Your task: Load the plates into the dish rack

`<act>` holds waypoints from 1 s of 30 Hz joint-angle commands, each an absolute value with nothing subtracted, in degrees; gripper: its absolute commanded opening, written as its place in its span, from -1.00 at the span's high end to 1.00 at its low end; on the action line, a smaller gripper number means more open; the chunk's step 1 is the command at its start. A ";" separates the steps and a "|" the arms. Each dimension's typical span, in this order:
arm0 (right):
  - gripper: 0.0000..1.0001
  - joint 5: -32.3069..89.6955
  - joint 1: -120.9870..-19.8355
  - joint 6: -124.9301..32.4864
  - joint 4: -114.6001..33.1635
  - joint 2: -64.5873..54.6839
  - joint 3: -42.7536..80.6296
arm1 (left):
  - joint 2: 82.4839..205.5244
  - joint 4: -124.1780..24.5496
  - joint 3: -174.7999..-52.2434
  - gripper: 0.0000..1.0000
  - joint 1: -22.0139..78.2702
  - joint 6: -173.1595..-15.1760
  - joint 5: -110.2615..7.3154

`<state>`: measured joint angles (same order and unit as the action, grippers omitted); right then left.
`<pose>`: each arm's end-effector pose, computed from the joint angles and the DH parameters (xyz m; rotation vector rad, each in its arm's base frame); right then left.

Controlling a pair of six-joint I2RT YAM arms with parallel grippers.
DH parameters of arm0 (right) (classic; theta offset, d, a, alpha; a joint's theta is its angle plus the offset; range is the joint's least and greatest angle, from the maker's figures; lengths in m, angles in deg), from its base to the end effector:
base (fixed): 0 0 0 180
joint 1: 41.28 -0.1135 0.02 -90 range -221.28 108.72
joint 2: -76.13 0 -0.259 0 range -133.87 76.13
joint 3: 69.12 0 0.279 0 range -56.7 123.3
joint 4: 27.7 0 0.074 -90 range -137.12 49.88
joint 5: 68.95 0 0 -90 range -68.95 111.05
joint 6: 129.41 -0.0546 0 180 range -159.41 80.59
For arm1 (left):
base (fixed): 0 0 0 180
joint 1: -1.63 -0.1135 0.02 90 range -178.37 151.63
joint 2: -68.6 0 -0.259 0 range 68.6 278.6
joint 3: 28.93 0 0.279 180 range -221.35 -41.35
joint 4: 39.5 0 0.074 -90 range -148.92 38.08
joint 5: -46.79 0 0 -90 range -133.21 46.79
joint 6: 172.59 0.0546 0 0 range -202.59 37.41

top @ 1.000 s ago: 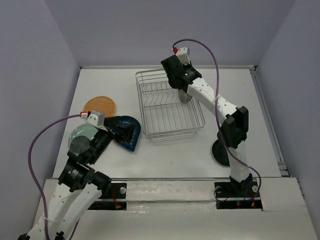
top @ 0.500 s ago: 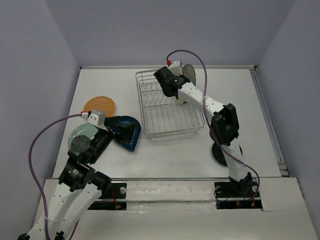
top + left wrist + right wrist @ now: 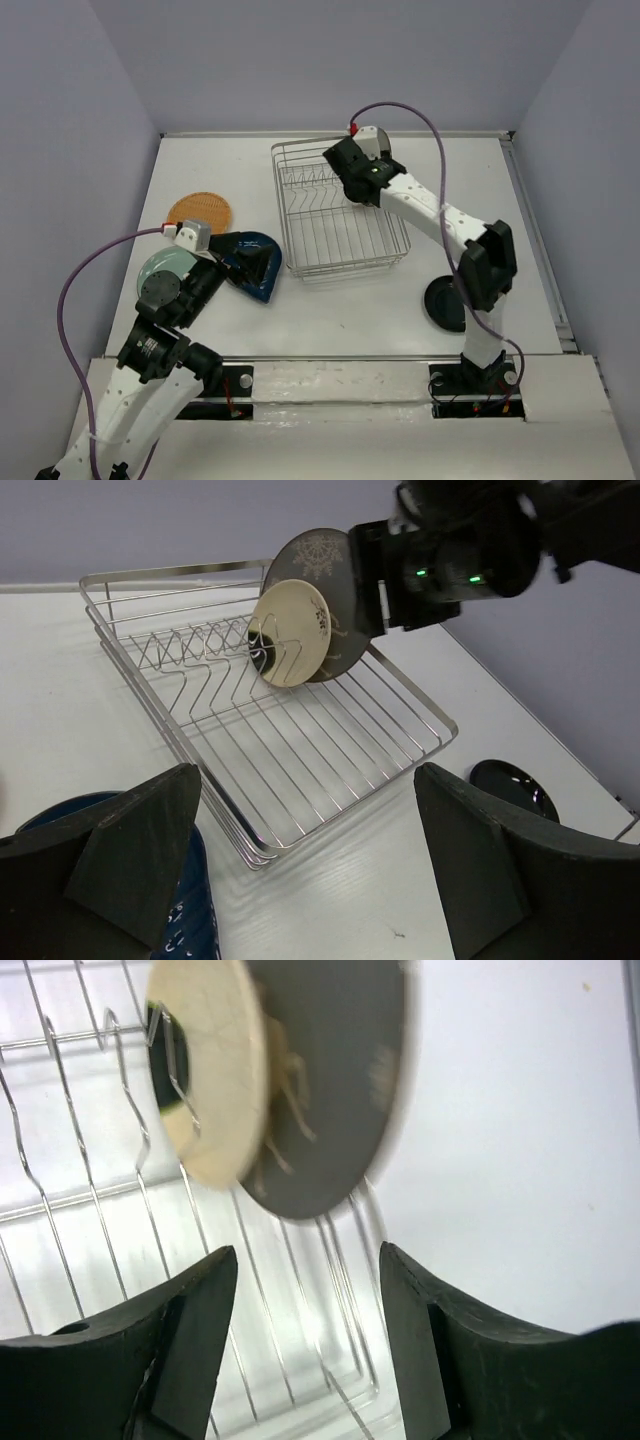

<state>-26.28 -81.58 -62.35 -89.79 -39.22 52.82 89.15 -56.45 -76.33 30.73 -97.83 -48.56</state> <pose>0.3851 0.2740 0.2881 -0.0357 2.2000 -0.4587 0.1311 -0.0788 0.3525 0.2521 1.4135 -0.7056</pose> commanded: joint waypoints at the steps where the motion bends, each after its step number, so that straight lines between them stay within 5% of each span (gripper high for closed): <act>1: -0.12 -21.32 -81.54 -67.60 -80.04 -16.84 36.19 | 88.81 -53.94 -78.79 -0.98 30.37 -97.18 -49.45; 3: 0.14 -19.13 -80.14 -70.68 -79.33 -10.82 28.60 | 88.64 -53.85 -78.71 -0.98 30.37 -97.18 -49.80; 4: 0.55 -16.50 -79.26 -73.74 -78.54 -5.40 20.64 | 88.64 -53.76 -78.79 -0.98 30.37 -97.26 -50.06; 6: 0.86 -12.02 -79.25 -76.92 -78.18 -0.88 13.04 | 88.55 -53.68 -78.71 -0.98 30.37 -97.44 -50.07; 17: 0.86 0.65 -66.79 -93.37 -80.64 28.66 -20.82 | 87.85 -53.50 -78.71 -0.98 30.37 -97.62 -50.59; 30: 0.86 -1.18 -61.51 -93.46 -74.59 13.65 -23.47 | 87.32 -53.59 -78.79 -0.98 30.54 -97.44 -50.33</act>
<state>-0.71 -63.92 -93.60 -80.55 15.99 -23.03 88.17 -56.32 -76.33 30.75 -97.88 -50.09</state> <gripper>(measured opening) 0.069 0.990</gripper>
